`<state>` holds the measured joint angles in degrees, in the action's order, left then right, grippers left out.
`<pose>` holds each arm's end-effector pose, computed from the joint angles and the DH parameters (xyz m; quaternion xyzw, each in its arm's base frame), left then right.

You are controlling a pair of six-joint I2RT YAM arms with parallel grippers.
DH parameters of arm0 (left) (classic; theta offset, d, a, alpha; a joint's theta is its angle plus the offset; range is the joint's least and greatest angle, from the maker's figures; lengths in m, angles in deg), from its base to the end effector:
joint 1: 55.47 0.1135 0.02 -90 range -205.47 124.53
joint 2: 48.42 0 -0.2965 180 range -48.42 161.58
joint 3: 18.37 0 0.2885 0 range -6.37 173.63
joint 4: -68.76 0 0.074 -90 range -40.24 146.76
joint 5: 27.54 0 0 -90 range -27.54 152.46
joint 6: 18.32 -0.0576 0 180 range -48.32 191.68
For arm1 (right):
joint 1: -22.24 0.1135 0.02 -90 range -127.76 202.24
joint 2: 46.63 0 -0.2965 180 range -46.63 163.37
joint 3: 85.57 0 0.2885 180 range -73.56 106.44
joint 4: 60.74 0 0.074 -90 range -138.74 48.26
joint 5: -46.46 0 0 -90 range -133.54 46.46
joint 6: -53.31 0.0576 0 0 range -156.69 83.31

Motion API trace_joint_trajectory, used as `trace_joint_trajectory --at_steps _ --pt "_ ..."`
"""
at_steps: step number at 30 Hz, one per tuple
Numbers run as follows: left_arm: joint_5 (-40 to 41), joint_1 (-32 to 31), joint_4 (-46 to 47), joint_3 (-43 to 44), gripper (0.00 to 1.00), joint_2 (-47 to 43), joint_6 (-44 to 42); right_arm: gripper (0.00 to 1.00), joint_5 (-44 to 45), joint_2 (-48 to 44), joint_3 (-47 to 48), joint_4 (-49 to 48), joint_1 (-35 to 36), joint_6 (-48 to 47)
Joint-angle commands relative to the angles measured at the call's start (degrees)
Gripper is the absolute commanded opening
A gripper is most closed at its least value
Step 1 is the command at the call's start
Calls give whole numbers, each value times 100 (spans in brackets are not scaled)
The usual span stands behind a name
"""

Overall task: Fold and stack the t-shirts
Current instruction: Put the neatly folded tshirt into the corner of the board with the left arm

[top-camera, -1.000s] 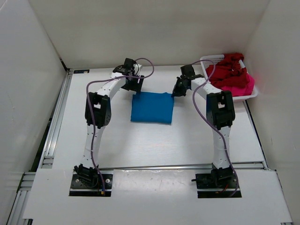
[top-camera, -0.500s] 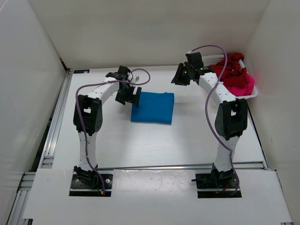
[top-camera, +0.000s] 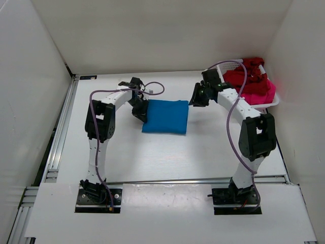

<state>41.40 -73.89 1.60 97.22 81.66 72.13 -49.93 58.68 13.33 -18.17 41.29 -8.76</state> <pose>0.4762 -0.1804 0.1418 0.1663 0.9664 -0.1915 0.0407 0.4432 0.1598 0.2682 0.0529 0.9339 0.1873 0.3000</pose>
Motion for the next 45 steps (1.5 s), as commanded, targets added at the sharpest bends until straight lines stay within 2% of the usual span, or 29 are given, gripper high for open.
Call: trace_joint_trajectory --at_steps 1,7,18,22,28,35,38,39,40,43,45 --pt "-416 66 -101 91 10 61 -45 34 209 -626 -76 -60 -6 -112" --pt "-356 574 -153 301 10 61 -45 35 524 -907 -278 63 -6 -112" --pt "1444 1946 -153 925 10 8 -45 35 912 -1084 -340 450 -6 -164" --pt "2131 2517 197 978 10 61 -45 35 973 -1136 -217 608 -6 -164" --pt "2738 3572 514 1971 10 623 -45 37 973 -1136 -23 959 -6 -164" --pt "3292 3968 919 2121 10 764 -45 37 1158 -1189 30 1136 46 -103" --pt "3292 3968 972 1788 10 633 -45 37 1158 -1189 30 1188 108 -103" --pt "3292 3968 972 1726 13 632 -45 37 1158 -1189 30 1188 160 -103" --pt "3292 3968 972 1674 24 493 -45 37 1158 -1189 30 1188 161 -103" --pt "3292 3968 972 1594 73 221 -45 37 1210 -1189 82 1250 213 -103" --pt "3292 3968 1024 1681 77 97 -45 37 1211 -1189 21 1250 213 -103"
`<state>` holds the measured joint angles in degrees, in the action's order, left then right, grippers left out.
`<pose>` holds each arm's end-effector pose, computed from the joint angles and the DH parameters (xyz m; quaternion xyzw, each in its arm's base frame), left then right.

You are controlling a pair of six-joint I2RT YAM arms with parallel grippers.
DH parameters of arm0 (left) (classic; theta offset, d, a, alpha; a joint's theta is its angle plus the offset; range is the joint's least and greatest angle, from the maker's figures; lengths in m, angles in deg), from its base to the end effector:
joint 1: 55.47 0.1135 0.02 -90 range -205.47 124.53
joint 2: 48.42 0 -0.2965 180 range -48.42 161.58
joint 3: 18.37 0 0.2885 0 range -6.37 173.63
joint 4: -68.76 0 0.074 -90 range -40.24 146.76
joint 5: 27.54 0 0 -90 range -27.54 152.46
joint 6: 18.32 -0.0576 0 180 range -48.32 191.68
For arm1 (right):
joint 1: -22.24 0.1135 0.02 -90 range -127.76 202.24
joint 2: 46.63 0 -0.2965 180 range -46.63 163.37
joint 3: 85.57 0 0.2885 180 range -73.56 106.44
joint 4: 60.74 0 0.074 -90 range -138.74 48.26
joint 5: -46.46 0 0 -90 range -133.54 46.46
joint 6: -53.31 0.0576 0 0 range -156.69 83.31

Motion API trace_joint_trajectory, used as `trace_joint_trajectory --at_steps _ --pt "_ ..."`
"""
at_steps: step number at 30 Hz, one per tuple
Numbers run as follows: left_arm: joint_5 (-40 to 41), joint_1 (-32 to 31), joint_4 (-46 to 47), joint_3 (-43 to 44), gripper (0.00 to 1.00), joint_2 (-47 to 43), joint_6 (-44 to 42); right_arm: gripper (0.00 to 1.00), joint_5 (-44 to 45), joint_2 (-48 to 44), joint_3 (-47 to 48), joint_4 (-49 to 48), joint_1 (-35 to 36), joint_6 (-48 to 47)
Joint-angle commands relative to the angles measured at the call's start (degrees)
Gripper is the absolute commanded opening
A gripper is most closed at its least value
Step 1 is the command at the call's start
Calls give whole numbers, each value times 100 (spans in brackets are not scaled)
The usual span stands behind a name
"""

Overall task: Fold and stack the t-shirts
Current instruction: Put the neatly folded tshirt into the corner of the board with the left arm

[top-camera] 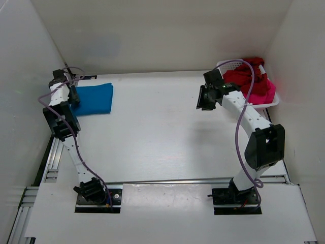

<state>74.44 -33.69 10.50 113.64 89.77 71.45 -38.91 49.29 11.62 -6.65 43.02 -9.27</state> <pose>0.5379 0.2278 0.1625 -0.2040 0.9485 0.1419 0.1965 0.3929 0.1441 0.3101 0.0677 0.9447 0.0951 0.3064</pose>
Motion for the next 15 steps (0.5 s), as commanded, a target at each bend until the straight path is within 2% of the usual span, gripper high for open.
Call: trace_joint_trajectory --at_steps 1,3,4,5,6,9,11,12,15 --pt "40 -112 135 162 80 -819 23 37 109 -249 191 98 93 -52" --pt "250 -174 205 242 81 -925 23 37 109 -249 138 98 154 -52" --pt "312 -226 292 243 84 -1065 23 37 109 -249 86 98 155 -52" --pt "504 -227 354 173 92 -1136 23 37 109 -249 86 150 155 -52" --pt "593 -288 485 120 92 -1197 23 37 109 -249 86 151 207 -52" --pt "735 -341 548 -12 92 -1277 23 37 109 -249 34 151 208 -52" --pt "411 -402 548 -231 90 -1461 23 37 109 -249 33 151 260 -52" --pt "-25 -403 548 -336 88 -1462 23 37 109 -249 -28 151 260 -52" --pt "-407 -753 496 -881 80 -1593 23 37 109 -249 -29 151 260 0"
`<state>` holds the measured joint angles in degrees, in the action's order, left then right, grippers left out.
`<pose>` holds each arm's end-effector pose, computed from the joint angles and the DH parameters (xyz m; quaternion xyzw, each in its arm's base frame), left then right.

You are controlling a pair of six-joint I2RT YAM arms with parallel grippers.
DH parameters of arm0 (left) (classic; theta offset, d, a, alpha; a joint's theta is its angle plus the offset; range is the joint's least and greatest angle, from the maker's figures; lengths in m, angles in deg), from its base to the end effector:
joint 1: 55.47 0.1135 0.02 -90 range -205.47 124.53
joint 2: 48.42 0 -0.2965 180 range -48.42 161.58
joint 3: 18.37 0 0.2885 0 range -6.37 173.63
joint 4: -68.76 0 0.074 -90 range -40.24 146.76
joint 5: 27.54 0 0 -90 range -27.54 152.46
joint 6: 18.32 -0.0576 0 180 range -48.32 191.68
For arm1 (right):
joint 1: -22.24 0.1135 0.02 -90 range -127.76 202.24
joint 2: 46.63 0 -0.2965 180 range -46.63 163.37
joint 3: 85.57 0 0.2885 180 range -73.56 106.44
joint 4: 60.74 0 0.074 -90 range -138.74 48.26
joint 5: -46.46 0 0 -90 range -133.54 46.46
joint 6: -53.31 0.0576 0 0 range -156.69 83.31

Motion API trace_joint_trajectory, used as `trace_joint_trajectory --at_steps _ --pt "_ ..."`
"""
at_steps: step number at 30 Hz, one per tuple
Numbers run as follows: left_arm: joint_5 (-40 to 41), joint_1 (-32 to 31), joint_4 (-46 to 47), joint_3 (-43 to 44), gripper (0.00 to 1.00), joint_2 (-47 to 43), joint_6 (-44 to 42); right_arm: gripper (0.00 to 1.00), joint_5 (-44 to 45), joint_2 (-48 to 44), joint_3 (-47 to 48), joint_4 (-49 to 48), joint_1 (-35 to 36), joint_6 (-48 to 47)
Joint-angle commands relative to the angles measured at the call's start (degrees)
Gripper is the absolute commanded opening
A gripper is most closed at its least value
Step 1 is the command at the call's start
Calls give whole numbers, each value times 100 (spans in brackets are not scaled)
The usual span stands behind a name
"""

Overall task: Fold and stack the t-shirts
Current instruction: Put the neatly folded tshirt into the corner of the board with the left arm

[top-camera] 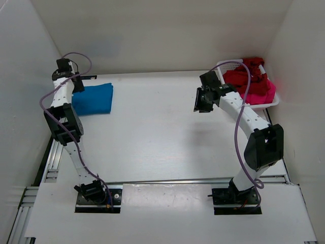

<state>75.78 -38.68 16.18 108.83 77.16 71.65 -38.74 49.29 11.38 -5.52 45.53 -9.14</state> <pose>0.5350 0.1753 0.2618 -0.1748 0.9205 0.1567 0.3123 0.3839 0.1600 0.3070 0.0482 0.9496 0.0959 0.2945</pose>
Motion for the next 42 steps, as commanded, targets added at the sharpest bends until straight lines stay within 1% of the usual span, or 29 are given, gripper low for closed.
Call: trace_joint_trajectory --at_steps 1,2,4,9,13,14,15,18,21,23,25,26,28,31,32,33,35,37,40,41,42 --pt "-602 -343 -73 -541 78 -332 3 37 92 -249 -4 37 9 -13" --pt "-690 -474 -151 -725 74 -280 3 37 92 -249 -4 37 9 -13" --pt "-691 -476 -231 -727 73 -105 3 37 92 -249 -4 89 61 -13" --pt "-340 -476 -284 -26 66 641 3 37 92 -196 -4 90 62 40" --pt "-286 -528 -284 301 66 1064 3 38 144 -144 -4 90 115 40" --pt "-147 -528 -284 423 66 1196 3 38 144 -74 -4 90 115 40" --pt "-41 -528 -284 738 66 1510 3 38 144 -73 -4 90 115 40" --pt "197 -528 -284 1345 68 2047 3 38 144 67 65 90 115 40" --pt "267 -528 40 1567 69 2286 3 38 144 312 206 143 115 -13" --pt "267 -528 268 1891 70 2532 3 38 196 489 285 256 167 -13" --pt "337 -528 567 1963 70 2708 3 38 249 655 452 309 167 -66" --pt "338 -528 890 2015 70 2709 3 38 250 708 453 371 167 -66" --pt "338 -528 1130 2094 70 2927 3 38 302 814 593 423 167 -127" --pt "338 -528 1236 2095 70 2981 3 38 363 981 759 477 167 -127" --pt "338 -528 1236 1921 68 2868 3 38 364 1042 760 477 167 -127" --pt "172 -528 1236 1753 67 2762 3 38 364 1104 838 477 167 -127" --pt "-74 -528 1289 1245 67 2421 3 38 364 1183 909 477 167 -127" --pt "-259 -581 1289 1015 63 2261 3 38 303 1245 980 477 167 -127" --pt "-374 -660 1341 348 58 1963 3 38 302 1307 1103 477 220 -127" --pt "-444 -712 1342 -107 56 1762 3 38 302 1307 1103 529 272 -127" --pt "-444 -713 1412 -338 56 1655 3 38 355 1254 1103 529 273 -127"
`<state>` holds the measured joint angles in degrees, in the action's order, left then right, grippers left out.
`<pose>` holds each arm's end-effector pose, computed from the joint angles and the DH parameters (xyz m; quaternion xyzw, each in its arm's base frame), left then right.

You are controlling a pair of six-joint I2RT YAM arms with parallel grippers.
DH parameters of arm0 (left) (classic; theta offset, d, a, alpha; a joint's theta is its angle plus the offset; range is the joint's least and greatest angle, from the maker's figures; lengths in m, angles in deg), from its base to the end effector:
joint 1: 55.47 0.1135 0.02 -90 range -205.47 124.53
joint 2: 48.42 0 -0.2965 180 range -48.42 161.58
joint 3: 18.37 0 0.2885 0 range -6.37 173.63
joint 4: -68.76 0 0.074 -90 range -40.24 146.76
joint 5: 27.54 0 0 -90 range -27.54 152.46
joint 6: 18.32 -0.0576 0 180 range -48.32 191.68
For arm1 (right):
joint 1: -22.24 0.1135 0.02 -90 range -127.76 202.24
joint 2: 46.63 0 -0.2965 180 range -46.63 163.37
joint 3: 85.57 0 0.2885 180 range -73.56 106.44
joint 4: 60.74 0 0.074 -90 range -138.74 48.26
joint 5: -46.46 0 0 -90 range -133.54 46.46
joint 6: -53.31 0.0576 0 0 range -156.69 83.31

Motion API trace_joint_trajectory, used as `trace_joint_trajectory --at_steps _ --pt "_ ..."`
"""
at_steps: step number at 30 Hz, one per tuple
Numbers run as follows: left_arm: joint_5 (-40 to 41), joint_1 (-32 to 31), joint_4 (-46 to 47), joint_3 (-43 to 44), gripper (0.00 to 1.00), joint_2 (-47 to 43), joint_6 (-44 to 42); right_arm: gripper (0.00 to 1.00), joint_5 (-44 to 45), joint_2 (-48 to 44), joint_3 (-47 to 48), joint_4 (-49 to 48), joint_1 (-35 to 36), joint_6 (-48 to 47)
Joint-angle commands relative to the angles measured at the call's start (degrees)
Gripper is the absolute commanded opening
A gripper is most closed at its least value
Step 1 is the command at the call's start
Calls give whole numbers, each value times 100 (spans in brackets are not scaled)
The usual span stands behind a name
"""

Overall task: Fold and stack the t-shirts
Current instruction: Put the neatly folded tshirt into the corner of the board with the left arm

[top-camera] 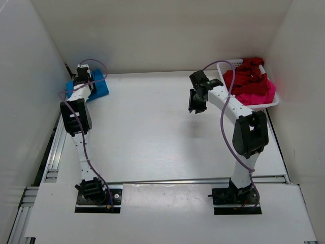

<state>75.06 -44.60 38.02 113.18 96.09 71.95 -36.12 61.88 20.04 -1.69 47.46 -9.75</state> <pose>0.6229 0.1324 0.1310 -0.1316 0.9054 0.1366 0.3798 0.4229 0.1909 0.2643 0.0302 0.9678 0.0499 0.2448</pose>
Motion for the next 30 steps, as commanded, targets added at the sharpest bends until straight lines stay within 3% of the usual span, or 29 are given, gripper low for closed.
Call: trace_joint_trajectory --at_steps 1,8,12,15,21,24,30 --pt "-451 -181 -771 -992 56 -352 -27 38 93 -5 237 147 80 -66" --pt "-740 -182 -472 -2628 56 -1257 -27 38 286 -374 -79 147 80 -66" --pt "-935 -235 -131 -3576 63 -2029 -27 38 286 -497 -193 147 80 -66" --pt "-1198 -174 -77 -3631 71 -2356 -27 38 286 -497 -193 147 80 -66" --pt "-1752 415 -77 -2955 90 -2989 -27 38 234 -550 -193 147 80 -14" --pt "-2023 608 -602 -2955 89 -3104 -27 38 234 -550 -193 94 80 -13" --pt "-2902 916 -1578 -2648 85 -2490 -27 38 128 -428 -124 94 80 -13"
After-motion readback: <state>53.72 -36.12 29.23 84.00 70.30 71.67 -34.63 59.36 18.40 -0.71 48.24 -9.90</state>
